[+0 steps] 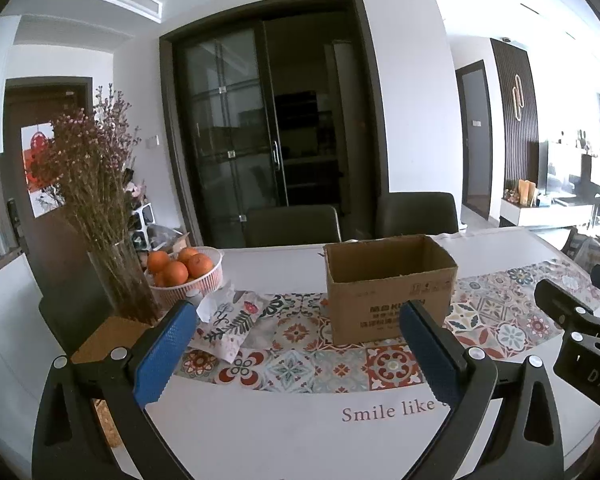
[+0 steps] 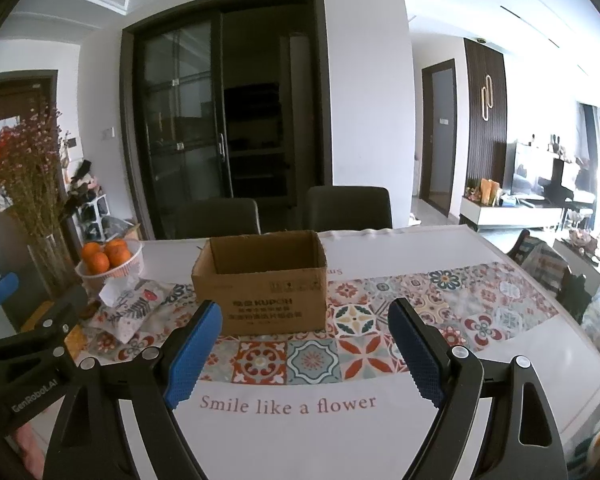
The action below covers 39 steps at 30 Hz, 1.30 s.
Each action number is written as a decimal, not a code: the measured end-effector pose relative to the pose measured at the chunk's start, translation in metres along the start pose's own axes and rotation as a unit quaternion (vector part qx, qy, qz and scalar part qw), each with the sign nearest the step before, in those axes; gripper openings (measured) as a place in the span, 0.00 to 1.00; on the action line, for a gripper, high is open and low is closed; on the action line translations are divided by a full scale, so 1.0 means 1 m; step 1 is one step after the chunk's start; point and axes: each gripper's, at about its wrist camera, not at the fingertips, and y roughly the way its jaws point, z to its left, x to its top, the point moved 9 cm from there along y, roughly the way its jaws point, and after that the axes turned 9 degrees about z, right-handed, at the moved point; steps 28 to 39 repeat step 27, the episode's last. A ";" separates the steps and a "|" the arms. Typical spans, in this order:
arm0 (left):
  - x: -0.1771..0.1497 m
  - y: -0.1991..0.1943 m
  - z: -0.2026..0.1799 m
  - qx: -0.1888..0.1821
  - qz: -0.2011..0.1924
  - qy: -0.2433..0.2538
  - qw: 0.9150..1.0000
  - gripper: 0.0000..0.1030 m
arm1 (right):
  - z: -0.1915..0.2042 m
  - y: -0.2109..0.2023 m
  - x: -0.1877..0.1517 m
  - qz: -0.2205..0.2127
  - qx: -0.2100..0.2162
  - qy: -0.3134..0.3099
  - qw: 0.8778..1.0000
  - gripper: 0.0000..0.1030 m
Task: Organize rigid objects
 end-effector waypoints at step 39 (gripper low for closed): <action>-0.005 -0.002 0.000 -0.015 0.003 -0.008 1.000 1.00 | 0.003 -0.005 -0.001 -0.004 0.005 -0.006 1.000 0.83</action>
